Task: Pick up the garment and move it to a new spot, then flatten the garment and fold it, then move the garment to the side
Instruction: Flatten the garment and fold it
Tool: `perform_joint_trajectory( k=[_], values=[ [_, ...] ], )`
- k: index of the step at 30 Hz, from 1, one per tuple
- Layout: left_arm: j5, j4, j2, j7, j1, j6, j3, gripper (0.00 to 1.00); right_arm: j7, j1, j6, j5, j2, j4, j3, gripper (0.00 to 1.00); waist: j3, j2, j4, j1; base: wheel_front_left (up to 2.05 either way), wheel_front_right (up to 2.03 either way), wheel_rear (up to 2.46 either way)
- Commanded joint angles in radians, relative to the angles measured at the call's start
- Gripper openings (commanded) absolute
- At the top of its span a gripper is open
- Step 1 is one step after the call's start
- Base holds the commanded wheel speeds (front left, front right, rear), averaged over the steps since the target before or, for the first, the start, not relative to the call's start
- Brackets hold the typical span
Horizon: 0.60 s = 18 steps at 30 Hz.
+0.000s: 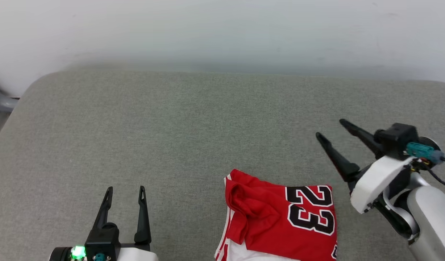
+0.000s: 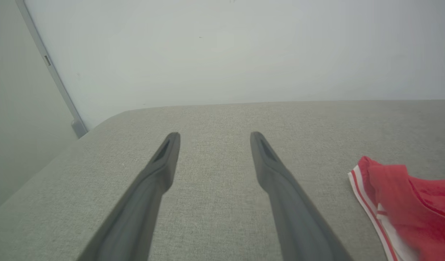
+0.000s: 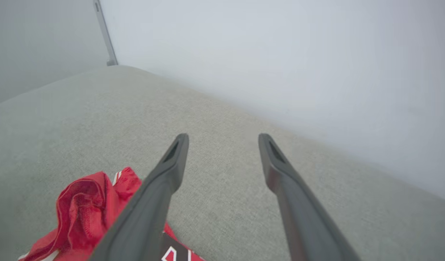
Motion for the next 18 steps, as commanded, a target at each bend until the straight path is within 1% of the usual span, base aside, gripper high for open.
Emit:
perform_joint_trajectory(
  k=[1, 5, 9, 11, 13, 18],
  values=[
    [0.007, -0.002, 0.007, -0.002, 0.012, -0.001, 0.004, 1.00, -0.043, 0.044, -0.001, -0.051, 0.028, -0.003, -0.066, 1.00, -0.015, 0.0000, -0.024, -0.0001, 0.00, 0.00, 0.00],
    [0.009, -0.004, 0.010, -0.002, 0.014, -0.002, 0.002, 1.00, -0.128, 0.129, -0.001, -0.169, 0.095, -0.023, -0.223, 1.00, -0.023, 0.0000, -0.046, -0.0001, 0.00, 0.00, 0.00],
    [0.008, -0.007, 0.014, -0.002, 0.017, 0.000, 0.003, 1.00, -0.198, 0.213, -0.001, -0.263, 0.172, -0.056, -0.349, 1.00, -0.031, 0.0000, -0.060, -0.0001, 0.00, 0.00, 0.00],
    [0.008, -0.008, 0.015, -0.002, 0.019, 0.001, 0.003, 1.00, -0.232, 0.253, -0.001, -0.308, 0.207, -0.077, -0.398, 1.00, -0.035, 0.0000, -0.063, -0.0001, 0.00, 0.00, 0.00],
    [0.009, -0.010, 0.017, -0.002, 0.021, 0.001, 0.002, 1.00, -0.255, 0.298, -0.001, -0.327, 0.251, -0.096, -0.442, 1.00, -0.040, 0.0000, -0.064, -0.0001, 0.00, 0.00, 0.00],
    [0.008, -0.015, 0.021, -0.002, 0.034, 0.005, 0.002, 1.00, -0.290, 0.394, -0.001, -0.364, 0.333, -0.147, -0.498, 1.00, -0.051, 0.0000, -0.061, -0.0001, 0.00, 0.00, 0.00]
  ],
)
